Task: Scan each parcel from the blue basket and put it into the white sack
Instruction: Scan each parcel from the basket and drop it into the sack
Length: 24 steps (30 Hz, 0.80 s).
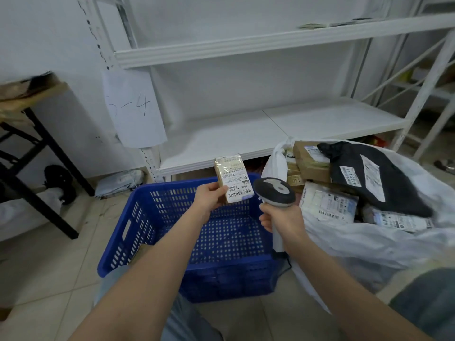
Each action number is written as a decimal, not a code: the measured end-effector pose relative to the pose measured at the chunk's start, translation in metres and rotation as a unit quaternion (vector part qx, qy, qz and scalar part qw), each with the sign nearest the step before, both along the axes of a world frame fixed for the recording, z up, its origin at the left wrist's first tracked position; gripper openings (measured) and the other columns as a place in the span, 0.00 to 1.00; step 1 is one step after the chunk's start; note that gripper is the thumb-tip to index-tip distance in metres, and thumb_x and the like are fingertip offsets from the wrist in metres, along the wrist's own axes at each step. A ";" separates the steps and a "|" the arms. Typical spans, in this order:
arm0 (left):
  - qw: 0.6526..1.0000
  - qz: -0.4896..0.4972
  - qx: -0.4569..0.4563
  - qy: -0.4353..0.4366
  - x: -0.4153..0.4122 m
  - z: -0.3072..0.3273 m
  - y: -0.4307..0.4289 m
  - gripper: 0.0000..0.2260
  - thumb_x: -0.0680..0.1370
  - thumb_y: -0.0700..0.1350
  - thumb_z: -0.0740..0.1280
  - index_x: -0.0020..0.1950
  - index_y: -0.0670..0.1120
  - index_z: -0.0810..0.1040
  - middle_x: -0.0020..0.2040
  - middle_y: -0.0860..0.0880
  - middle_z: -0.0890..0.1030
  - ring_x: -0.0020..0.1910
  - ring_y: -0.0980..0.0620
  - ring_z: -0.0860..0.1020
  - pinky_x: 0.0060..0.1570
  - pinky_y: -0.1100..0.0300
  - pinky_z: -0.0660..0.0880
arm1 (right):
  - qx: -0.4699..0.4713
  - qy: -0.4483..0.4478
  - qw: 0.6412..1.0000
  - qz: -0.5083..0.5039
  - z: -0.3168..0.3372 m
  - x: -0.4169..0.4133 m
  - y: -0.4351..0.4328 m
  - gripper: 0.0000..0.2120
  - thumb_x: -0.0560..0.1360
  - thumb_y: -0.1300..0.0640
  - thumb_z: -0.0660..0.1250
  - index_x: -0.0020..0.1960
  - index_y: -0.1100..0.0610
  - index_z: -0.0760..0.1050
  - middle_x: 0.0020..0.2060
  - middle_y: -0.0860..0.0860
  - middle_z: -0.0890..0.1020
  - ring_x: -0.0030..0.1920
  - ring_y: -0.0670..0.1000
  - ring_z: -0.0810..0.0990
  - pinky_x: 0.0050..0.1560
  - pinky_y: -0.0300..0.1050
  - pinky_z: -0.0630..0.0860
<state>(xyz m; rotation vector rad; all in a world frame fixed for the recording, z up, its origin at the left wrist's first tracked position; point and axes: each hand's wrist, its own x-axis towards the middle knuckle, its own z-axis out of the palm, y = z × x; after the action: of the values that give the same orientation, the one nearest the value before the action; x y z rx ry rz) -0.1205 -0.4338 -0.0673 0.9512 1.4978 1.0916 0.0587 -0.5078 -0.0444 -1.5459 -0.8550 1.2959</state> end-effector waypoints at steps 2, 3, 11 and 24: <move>1.000 0.009 0.002 0.002 0.003 0.000 -0.002 0.15 0.79 0.39 0.65 0.65 0.38 0.74 0.58 0.42 0.81 0.51 0.47 0.82 0.46 0.56 0.80 | -0.010 -0.003 1.000 0.022 -0.002 0.001 -0.015 0.04 0.73 0.62 0.71 0.39 0.61 0.79 0.31 0.56 0.82 0.31 0.50 0.79 0.39 0.45 0.79; 1.000 0.012 0.003 0.003 0.005 0.000 -0.003 0.15 0.79 0.38 0.65 0.65 0.38 0.74 0.58 0.42 0.81 0.51 0.47 0.82 0.45 0.56 0.79 | -0.011 -0.007 0.999 0.032 -0.003 0.002 -0.022 0.04 0.73 0.62 0.71 0.39 0.61 0.79 0.31 0.56 0.82 0.30 0.50 0.79 0.39 0.45 0.79; 1.000 0.026 0.000 0.007 0.012 0.000 -0.003 0.16 0.79 0.39 0.65 0.66 0.38 0.73 0.59 0.42 0.81 0.50 0.48 0.81 0.41 0.60 0.79 | -0.039 -0.019 0.997 0.060 -0.001 0.006 -0.043 0.05 0.74 0.64 0.69 0.39 0.61 0.78 0.31 0.56 0.81 0.30 0.49 0.78 0.36 0.42 0.78; 0.999 0.012 0.010 0.029 0.022 0.004 0.002 0.16 0.79 0.39 0.65 0.67 0.40 0.72 0.60 0.42 0.80 0.53 0.47 0.81 0.44 0.60 0.79 | -0.059 -0.022 0.996 0.056 0.001 0.016 -0.041 0.06 0.74 0.64 0.69 0.38 0.61 0.77 0.30 0.54 0.80 0.28 0.48 0.76 0.32 0.38 0.76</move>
<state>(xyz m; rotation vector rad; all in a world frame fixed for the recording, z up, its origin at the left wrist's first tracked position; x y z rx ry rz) -0.0983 -0.4316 -0.0631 0.9874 1.5517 1.1062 0.0747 -0.5489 -0.0436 -1.6425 -0.9186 1.4200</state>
